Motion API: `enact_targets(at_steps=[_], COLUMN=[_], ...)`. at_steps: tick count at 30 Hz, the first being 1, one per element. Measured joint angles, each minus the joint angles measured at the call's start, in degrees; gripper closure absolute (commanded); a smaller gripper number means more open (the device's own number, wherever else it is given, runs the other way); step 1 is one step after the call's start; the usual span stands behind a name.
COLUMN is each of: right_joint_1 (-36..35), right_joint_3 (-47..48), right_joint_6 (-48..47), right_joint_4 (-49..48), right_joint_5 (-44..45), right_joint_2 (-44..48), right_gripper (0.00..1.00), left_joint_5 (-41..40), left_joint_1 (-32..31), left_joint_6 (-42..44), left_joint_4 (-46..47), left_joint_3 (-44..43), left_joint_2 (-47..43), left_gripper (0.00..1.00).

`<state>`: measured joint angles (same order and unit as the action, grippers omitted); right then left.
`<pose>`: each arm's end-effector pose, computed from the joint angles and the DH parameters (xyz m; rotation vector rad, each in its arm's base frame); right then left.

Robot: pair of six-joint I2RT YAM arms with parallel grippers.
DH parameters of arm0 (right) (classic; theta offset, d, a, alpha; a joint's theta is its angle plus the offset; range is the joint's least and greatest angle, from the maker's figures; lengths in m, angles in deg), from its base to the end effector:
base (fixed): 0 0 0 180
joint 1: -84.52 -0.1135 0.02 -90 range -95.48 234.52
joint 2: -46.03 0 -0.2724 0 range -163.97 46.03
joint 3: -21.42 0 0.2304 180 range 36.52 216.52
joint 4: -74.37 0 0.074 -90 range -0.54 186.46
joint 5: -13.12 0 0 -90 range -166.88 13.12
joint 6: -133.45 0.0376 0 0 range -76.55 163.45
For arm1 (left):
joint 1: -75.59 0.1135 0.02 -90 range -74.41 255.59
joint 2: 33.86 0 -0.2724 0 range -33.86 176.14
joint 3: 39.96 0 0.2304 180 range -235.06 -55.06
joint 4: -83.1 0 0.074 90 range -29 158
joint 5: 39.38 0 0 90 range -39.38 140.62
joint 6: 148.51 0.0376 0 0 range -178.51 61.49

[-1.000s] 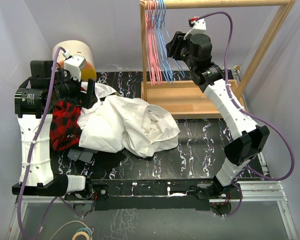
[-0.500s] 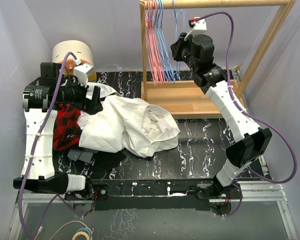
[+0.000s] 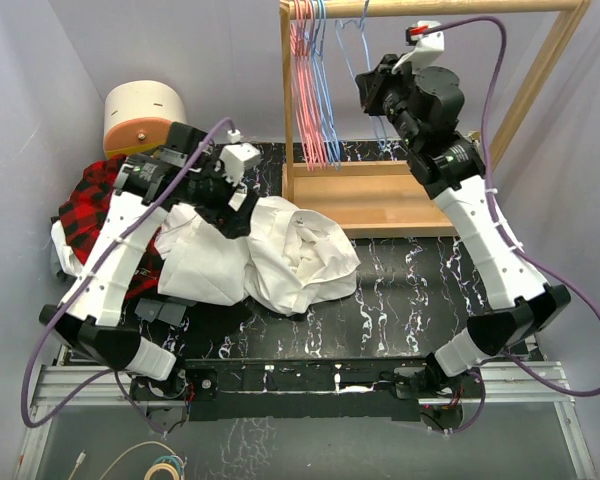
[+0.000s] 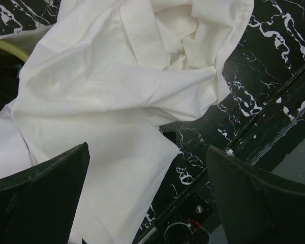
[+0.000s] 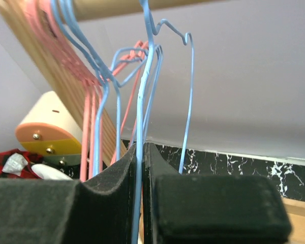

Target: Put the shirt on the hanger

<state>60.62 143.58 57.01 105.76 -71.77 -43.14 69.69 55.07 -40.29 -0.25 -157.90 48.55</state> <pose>0.2946 0.1269 0.5144 -0.0692 1.5586 0.4488 0.2252 -0.0974 0.4362 0.9354 2.1955 -0.4184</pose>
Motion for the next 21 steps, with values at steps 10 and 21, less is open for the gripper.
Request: enact_targets(at_steps=[10, 21], right_joint_1=[0.00, 0.00], right_joint_3=[-5.68, -32.59], right_joint_6=[-0.22, 1.97], right_joint_4=[-1.57, -3.23], right_joint_5=[2.51, 8.13], right_joint_2=[8.57, 27.58], right_gripper=[0.92, 0.92], left_joint_5=[-8.96, -29.05], left_joint_1=[-9.18, -22.93], left_joint_6=[-5.81, -17.09], left_joint_4=[10.34, 22.23], left_joint_3=[5.49, 9.90], left_joint_2=[4.68, 9.88], left_gripper=[0.03, 0.15])
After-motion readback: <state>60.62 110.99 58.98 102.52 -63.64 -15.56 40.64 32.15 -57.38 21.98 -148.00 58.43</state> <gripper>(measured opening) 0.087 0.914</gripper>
